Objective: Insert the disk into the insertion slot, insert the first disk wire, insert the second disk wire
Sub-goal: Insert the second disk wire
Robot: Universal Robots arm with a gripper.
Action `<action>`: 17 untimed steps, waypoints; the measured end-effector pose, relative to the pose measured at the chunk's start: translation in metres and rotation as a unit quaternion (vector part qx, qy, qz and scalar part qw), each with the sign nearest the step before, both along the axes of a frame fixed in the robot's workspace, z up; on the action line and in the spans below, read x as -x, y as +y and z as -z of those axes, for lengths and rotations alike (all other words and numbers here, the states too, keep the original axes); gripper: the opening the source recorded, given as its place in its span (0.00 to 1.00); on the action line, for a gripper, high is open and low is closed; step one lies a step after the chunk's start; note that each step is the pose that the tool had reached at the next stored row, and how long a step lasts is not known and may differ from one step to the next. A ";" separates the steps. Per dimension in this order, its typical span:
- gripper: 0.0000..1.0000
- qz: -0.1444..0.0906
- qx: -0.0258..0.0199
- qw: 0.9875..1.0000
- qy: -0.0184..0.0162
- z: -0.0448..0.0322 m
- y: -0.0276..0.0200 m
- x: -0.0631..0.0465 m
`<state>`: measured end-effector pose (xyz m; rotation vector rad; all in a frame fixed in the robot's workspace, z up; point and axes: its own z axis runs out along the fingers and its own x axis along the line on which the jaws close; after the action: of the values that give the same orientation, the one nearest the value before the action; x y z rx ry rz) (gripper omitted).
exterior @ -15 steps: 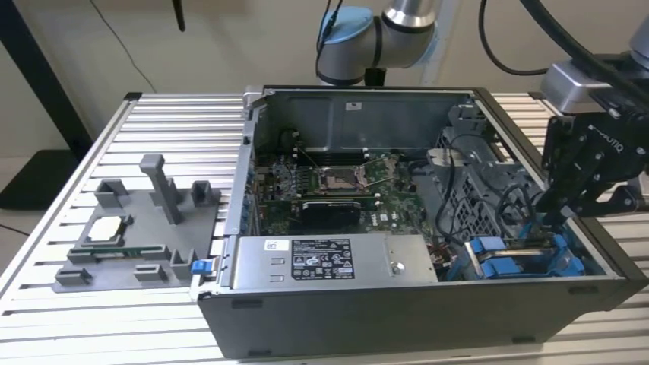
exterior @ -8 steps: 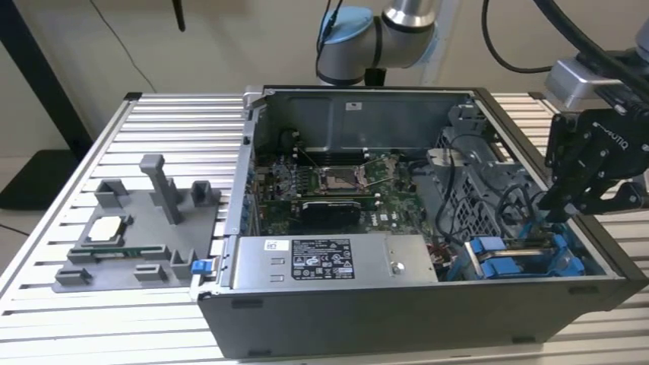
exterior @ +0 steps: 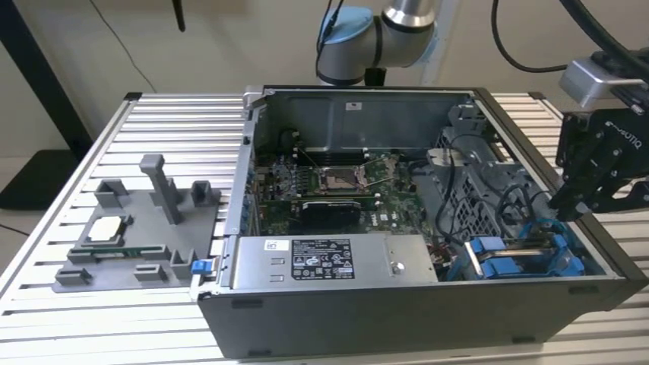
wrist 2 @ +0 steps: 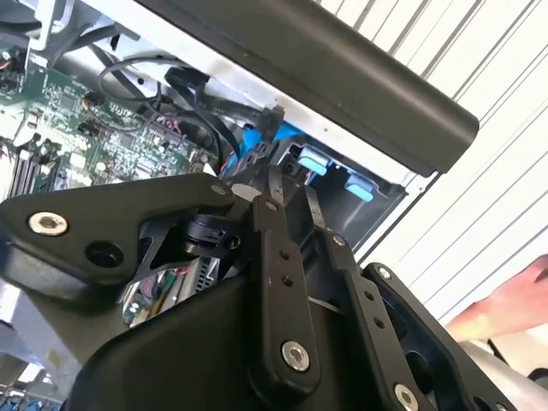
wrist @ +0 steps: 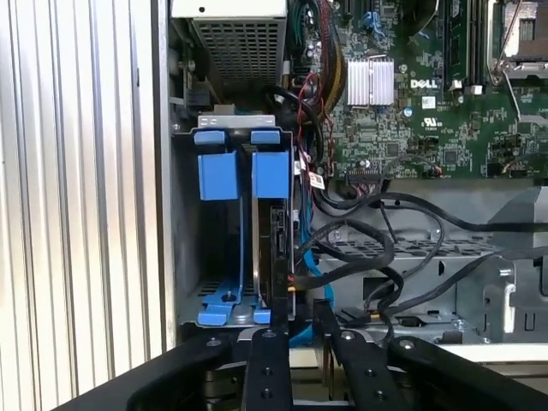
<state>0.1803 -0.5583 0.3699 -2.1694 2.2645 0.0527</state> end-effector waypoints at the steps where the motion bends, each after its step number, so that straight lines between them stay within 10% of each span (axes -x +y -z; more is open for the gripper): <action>1: 1.00 0.000 -0.001 1.000 -0.001 0.0000 0.0001 -0.001; 17: 1.00 -0.001 -0.036 0.999 -0.025 0.0001 0.0025 -0.011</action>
<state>0.1908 -0.5558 0.3698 -2.1129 2.1993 0.0789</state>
